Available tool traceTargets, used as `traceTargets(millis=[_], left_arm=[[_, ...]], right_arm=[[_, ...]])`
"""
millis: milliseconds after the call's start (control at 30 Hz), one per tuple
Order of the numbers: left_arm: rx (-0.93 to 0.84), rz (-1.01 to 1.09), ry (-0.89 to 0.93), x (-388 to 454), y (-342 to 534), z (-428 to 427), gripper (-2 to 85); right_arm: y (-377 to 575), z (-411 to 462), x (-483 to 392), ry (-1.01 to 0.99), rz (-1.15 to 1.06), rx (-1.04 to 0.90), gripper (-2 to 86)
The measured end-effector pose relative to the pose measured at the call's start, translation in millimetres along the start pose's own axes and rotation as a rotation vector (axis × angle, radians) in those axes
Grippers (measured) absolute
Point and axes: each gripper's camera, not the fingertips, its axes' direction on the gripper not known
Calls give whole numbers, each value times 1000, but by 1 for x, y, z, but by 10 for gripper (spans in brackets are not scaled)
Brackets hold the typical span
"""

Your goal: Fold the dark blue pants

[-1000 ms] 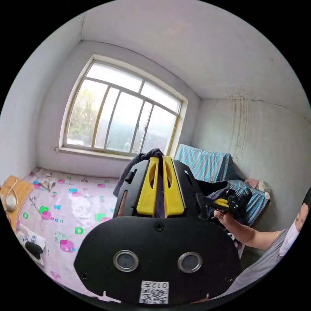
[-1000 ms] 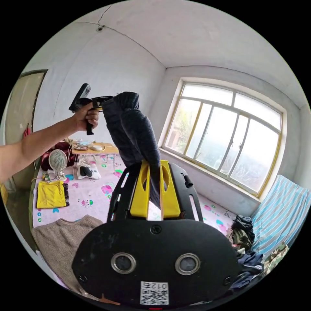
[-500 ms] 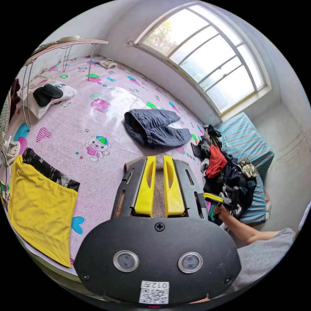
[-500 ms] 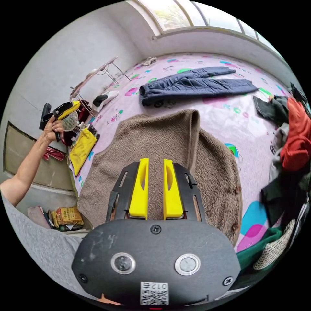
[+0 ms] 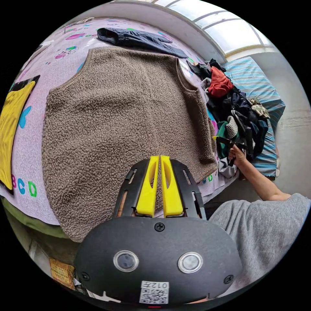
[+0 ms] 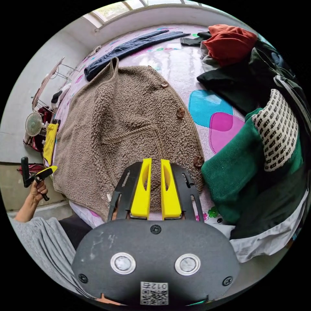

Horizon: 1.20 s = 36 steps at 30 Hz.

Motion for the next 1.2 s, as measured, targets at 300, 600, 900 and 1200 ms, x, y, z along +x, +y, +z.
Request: traceTargets(millis=[300, 600, 900, 1200], left_arm=[[-95, -89, -282, -1, -6, 35, 10], [177, -103, -19, 47, -62, 12, 51], [15, 93, 151, 105, -229, 112, 110], [-121, 188, 116, 113, -280, 198, 30]], right_arm=[[84, -119, 4, 12, -14, -21, 53], [164, -313, -119, -250, -110, 116, 96], [187, -375, -303, -131, 0, 35, 119], [162, -436, -463, -37, 210, 1, 56]])
